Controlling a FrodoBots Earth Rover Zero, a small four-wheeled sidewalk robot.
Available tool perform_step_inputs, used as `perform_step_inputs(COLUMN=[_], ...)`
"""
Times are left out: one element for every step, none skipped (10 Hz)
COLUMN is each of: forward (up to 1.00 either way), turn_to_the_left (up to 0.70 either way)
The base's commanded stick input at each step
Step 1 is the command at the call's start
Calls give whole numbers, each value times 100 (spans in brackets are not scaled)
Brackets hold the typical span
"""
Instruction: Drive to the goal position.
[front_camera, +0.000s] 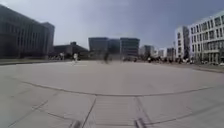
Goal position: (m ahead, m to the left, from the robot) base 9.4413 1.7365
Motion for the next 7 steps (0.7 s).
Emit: perform_step_inputs(forward=[85, 85, 85, 85, 85, 85, 85], turn_to_the_left=[1, 1, 1, 1, 1, 1, 1])
